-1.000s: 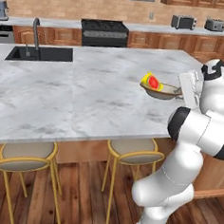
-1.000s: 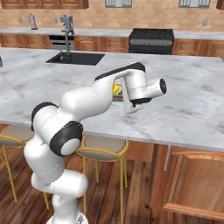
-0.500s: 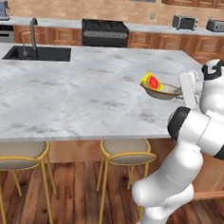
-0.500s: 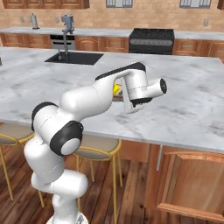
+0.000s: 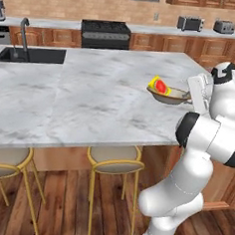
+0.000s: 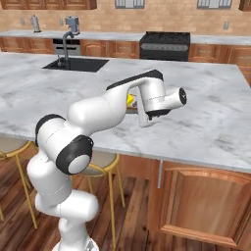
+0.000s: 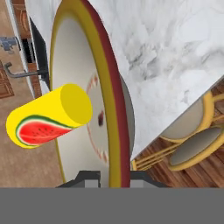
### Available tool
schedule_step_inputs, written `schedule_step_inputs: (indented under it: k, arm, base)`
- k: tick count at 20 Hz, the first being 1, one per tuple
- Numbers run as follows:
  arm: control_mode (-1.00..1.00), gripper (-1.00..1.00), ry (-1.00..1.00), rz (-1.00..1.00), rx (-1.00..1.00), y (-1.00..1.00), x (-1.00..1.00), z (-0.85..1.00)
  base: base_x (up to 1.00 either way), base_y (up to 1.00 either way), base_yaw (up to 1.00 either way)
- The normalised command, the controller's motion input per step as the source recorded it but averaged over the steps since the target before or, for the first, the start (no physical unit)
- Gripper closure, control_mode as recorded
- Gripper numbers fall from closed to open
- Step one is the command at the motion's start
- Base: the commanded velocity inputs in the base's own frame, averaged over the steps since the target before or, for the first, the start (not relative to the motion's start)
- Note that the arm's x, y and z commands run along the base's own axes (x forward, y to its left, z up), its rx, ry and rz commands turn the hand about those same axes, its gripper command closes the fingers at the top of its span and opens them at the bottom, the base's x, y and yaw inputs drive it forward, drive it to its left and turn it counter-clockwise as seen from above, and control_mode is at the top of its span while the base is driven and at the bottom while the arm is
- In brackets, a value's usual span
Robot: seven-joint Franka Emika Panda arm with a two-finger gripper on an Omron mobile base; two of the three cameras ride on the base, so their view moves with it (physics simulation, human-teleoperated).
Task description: Place the cup inside the bowl on the dining table and move the bowl to any counter.
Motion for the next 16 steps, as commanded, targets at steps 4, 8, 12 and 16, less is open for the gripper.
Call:
schedule_step_inputs:
  k: [4,8,12,16]
  arm:
    - [1.0,1.0,0.0,0.0,0.0,0.0,0.0,0.0]
    - [1.0,1.0,0.0,0.0,0.0,0.0,0.0,0.0]
    - [1.0,1.0,0.0,0.0,0.0,0.0,0.0,0.0]
    - [1.0,1.0,0.0,0.0,0.0,0.0,0.0,0.0]
  base:
    - [0.0,-0.56,0.01]
    - [0.03,-0.63,0.01]
    - [0.12,-0.67,0.02]
    - [0.17,-0.7,0.02]
